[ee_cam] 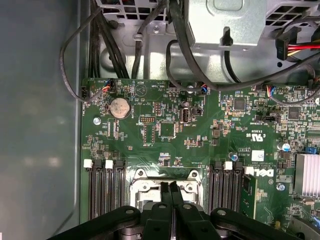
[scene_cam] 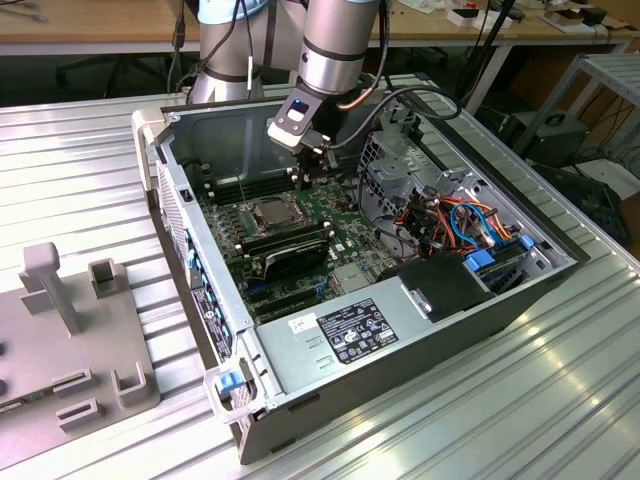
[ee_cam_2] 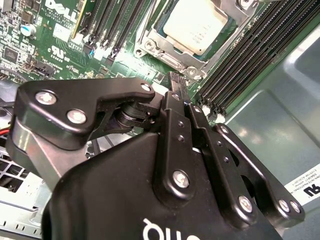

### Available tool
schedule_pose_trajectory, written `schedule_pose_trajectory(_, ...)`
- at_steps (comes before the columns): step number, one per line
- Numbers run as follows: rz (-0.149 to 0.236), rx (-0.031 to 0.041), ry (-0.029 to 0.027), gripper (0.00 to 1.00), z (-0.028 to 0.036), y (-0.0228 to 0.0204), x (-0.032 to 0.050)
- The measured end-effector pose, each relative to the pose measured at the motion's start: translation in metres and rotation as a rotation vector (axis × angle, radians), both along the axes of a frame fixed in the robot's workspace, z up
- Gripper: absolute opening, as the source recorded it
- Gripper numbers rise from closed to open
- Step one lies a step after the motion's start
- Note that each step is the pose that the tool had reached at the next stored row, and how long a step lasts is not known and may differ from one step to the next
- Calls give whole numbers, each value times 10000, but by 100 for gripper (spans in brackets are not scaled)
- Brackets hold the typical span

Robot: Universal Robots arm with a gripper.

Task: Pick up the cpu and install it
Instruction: 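Close the cpu cover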

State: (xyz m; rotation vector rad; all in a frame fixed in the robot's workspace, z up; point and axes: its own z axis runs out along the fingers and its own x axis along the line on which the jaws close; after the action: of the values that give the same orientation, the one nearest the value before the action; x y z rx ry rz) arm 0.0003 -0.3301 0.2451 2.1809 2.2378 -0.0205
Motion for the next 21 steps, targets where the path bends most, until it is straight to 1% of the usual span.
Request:
schedule_pose_trajectory(7, 0, 0, 0, 11, 0, 0, -1)
schedule_pose_trajectory(10, -1, -1, 1, 11, 0, 0, -13)
schedule_pose_trajectory(17, 0, 0, 0, 11, -21, 0, -89)
schedule_pose_trajectory(21, 0, -1, 1, 11, -44, 0, -153)
